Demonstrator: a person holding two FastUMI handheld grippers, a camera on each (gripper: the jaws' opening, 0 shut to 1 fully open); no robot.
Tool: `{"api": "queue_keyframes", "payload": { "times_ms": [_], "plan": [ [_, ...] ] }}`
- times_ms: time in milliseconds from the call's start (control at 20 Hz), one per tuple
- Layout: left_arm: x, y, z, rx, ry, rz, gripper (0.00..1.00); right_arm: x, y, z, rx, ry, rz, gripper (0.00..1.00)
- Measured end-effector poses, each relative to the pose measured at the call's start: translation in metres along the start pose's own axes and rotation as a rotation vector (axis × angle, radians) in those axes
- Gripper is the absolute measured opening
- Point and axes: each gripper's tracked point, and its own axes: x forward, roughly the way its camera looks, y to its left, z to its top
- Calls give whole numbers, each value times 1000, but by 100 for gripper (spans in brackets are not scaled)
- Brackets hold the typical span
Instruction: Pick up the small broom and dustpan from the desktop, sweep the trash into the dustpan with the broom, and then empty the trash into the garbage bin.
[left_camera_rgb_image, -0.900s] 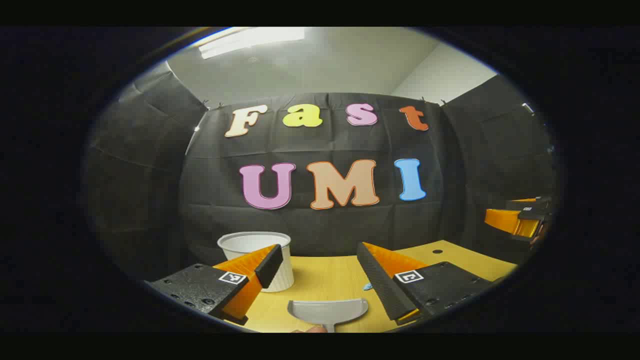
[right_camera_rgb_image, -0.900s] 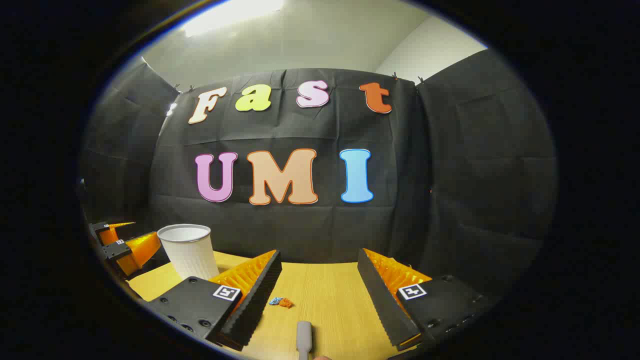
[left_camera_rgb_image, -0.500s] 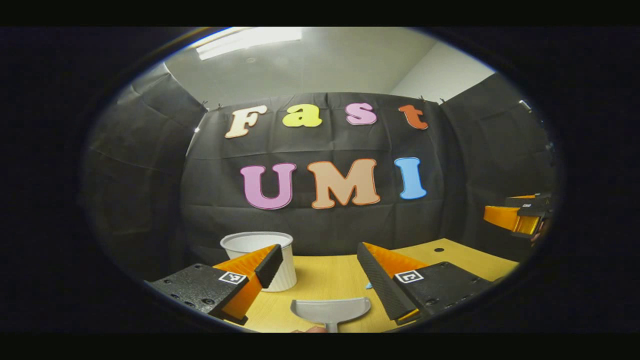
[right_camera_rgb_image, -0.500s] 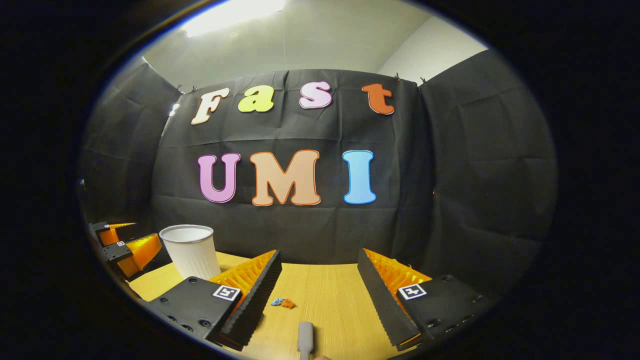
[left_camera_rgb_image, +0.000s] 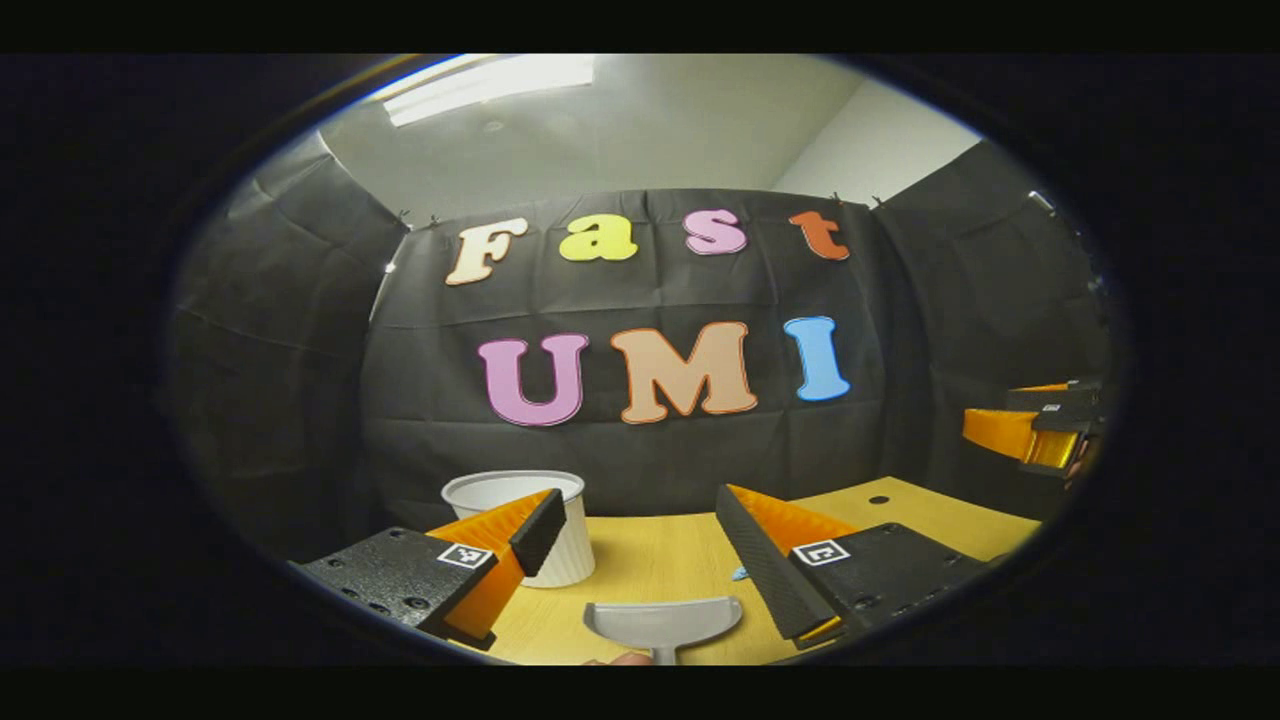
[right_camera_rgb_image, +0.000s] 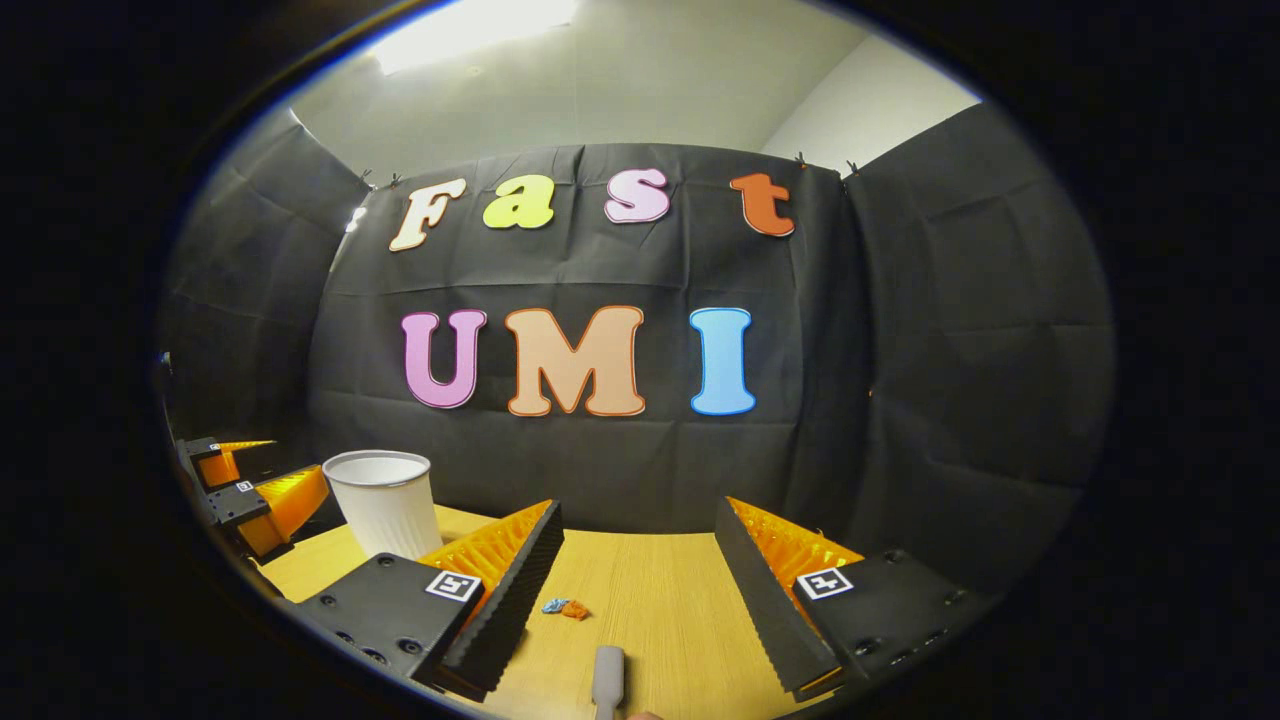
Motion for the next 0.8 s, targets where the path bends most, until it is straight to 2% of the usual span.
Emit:
{"api": "queue_keyframes", "payload": {
  "times_ms": [800],
  "plan": [
    [-13, -1, -1, 11, 5, 9, 94, -10, -2, -2, 4, 4, 6, 98]
  ]
}}
